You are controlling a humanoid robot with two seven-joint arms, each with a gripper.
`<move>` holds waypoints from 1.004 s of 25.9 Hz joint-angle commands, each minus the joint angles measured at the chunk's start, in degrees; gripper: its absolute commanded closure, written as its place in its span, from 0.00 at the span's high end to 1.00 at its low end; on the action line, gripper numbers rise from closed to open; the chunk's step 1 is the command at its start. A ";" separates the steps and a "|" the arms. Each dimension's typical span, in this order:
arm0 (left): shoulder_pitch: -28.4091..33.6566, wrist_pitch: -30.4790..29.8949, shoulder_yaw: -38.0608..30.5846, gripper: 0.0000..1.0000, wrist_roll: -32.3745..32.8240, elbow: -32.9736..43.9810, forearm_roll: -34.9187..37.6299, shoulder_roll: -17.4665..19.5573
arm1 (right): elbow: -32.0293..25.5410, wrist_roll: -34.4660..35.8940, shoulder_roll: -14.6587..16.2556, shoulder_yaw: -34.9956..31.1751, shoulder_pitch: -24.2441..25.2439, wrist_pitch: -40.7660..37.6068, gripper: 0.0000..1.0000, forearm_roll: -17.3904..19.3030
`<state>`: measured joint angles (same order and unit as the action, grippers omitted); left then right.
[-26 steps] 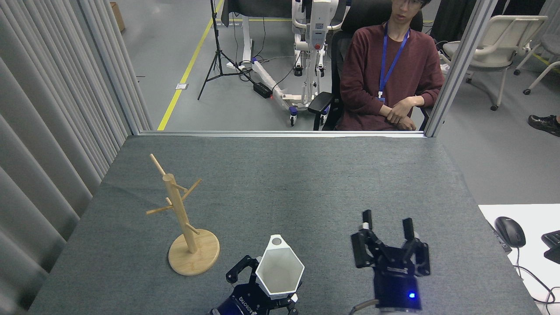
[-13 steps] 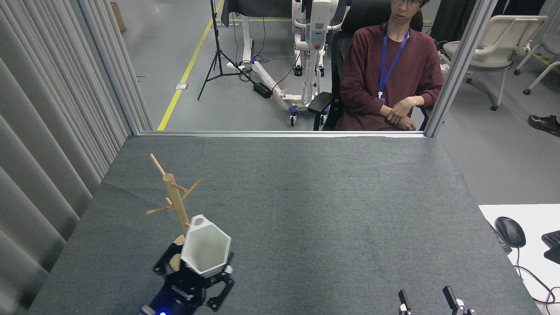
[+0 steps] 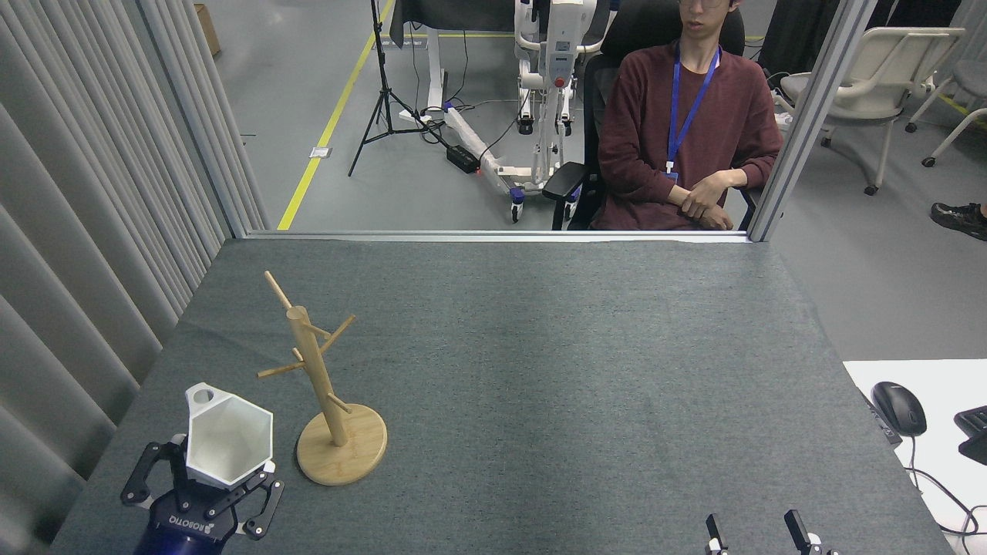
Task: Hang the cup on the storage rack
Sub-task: 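Carry the cup with the left gripper to a peg of the wooden stand, then hang the cup on the peg, open the left gripper and withdraw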
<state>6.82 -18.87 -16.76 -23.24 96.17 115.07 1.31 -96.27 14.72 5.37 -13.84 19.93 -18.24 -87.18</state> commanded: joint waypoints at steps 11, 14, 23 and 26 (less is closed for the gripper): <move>-7.79 1.73 3.84 0.44 -1.37 -9.60 10.62 -0.17 | 0.03 -0.13 0.17 -0.31 0.20 0.22 0.99 1.31; -8.93 1.82 3.84 0.44 -1.46 -11.45 12.11 -0.17 | 0.11 -0.13 0.08 -0.31 0.20 0.22 0.99 1.40; -12.71 7.18 3.93 1.00 -1.64 -17.16 12.99 -0.96 | 0.29 0.04 0.00 -0.31 0.37 0.13 0.99 1.49; -12.45 6.83 3.93 1.00 -1.81 -17.07 12.55 -0.96 | 0.47 0.13 -0.09 -0.31 0.37 0.13 0.99 1.49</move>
<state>-5.50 -12.28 -12.84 -24.86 79.42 128.04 0.44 -95.92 14.72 5.30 -14.15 20.28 -18.10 -85.71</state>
